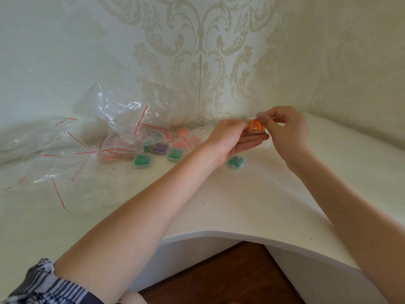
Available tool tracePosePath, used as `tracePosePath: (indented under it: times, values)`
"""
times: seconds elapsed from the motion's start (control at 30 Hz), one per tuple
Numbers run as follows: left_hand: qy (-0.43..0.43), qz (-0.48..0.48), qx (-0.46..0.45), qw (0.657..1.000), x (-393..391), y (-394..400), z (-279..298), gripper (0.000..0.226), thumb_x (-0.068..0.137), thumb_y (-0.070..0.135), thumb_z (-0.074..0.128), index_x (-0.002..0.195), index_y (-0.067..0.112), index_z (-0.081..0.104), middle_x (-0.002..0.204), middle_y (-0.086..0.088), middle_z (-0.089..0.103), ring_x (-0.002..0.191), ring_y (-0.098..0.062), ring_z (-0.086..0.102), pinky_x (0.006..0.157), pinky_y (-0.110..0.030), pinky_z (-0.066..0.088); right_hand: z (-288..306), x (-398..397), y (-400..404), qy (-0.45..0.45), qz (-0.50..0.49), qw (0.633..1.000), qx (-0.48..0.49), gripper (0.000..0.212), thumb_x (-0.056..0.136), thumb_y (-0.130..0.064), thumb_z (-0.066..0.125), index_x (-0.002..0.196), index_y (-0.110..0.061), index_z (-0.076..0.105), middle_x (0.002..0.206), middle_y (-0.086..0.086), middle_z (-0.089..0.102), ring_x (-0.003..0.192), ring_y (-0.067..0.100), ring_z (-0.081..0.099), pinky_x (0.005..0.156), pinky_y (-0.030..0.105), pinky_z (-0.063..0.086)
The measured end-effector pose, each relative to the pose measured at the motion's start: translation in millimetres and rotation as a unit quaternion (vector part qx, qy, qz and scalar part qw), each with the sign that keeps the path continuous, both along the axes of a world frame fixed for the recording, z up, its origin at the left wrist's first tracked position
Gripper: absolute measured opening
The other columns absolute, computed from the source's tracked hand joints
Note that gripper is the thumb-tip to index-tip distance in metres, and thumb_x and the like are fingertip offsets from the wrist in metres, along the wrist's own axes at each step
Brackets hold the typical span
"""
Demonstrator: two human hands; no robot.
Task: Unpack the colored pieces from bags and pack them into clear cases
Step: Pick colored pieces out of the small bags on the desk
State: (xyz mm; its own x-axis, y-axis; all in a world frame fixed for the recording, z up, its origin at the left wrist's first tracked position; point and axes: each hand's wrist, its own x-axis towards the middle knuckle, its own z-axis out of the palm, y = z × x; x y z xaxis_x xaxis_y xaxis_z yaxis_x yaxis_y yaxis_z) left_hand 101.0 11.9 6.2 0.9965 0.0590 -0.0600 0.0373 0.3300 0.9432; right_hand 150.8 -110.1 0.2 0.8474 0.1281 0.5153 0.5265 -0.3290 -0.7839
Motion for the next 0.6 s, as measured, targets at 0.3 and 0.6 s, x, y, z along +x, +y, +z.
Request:
tracePosePath:
  times: [0.3, 0.6]
  values:
    - [-0.008, -0.012, 0.008, 1.000, 0, -1, -2, 0.021, 0.094, 0.007, 0.051, 0.103, -0.005, 0.065, 0.096, -0.020, 0.071, 0.086, -0.022, 0.071, 0.076, -0.024, 0.058, 1, -4, 3, 0.041, 0.024, 0.997, 0.068, 0.025, 0.092, -0.029, 0.059, 0.115, -0.026, 0.051, 0.113, -0.012, 0.058, 0.083, -0.004, 0.058, 0.066, 0.005, 0.044]
    - [0.007, 0.014, -0.073, 0.997, 3, 6, -1, 0.036, 0.102, 0.020, 0.038, 0.106, -0.007, 0.060, 0.089, -0.022, 0.070, 0.078, -0.027, 0.071, 0.070, -0.026, 0.059, 4, -5, 4, 0.097, 0.095, 0.987, 0.086, 0.020, 0.096, -0.024, 0.053, 0.082, -0.020, 0.066, 0.084, -0.006, 0.071, 0.085, 0.010, 0.068, 0.084, 0.034, 0.055]
